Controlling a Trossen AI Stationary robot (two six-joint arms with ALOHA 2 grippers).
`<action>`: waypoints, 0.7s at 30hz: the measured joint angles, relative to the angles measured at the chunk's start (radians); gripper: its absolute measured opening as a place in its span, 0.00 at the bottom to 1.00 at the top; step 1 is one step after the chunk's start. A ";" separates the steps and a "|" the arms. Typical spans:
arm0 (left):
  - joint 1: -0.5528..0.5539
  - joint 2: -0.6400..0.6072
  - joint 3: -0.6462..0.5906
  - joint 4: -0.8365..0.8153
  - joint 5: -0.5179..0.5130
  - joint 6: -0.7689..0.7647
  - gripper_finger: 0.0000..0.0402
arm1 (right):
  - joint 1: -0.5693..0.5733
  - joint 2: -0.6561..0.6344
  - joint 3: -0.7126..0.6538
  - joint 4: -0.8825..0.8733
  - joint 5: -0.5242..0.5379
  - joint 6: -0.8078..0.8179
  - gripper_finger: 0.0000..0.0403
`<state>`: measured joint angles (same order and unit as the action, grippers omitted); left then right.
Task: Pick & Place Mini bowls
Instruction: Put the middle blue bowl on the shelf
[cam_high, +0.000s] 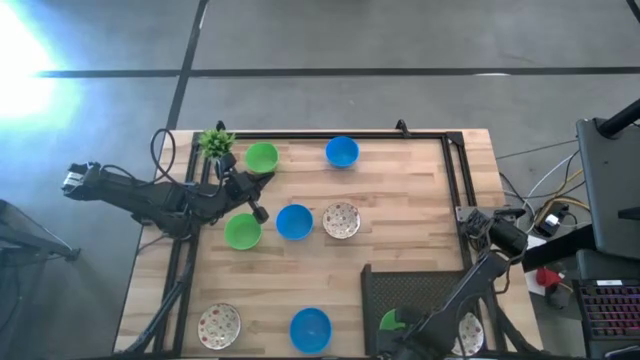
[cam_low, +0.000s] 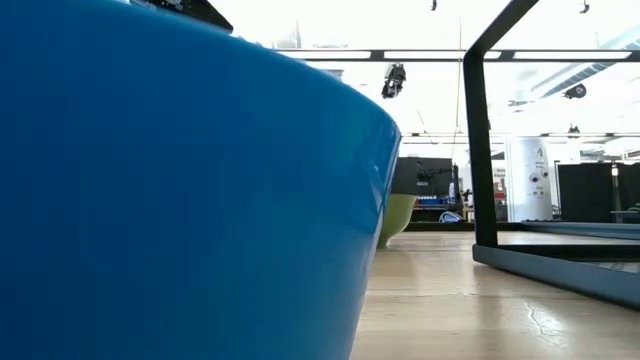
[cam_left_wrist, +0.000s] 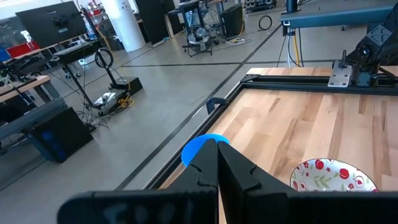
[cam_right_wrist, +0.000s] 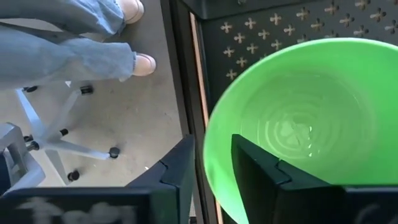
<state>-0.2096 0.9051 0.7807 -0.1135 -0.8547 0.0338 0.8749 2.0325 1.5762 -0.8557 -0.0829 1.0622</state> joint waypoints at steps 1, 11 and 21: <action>0.000 0.000 0.000 0.000 0.000 0.000 0.00 | 0.000 0.000 0.005 0.000 0.000 0.003 0.28; -0.001 0.000 0.000 0.000 0.000 0.001 0.00 | -0.003 -0.071 0.017 -0.001 0.009 0.131 0.26; 0.000 0.000 0.000 -0.001 0.000 0.001 0.00 | -0.003 -0.208 0.017 -0.103 0.150 0.230 0.17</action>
<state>-0.2100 0.9051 0.7807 -0.1143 -0.8543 0.0345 0.8722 1.8243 1.5932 -0.9583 0.0676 1.2917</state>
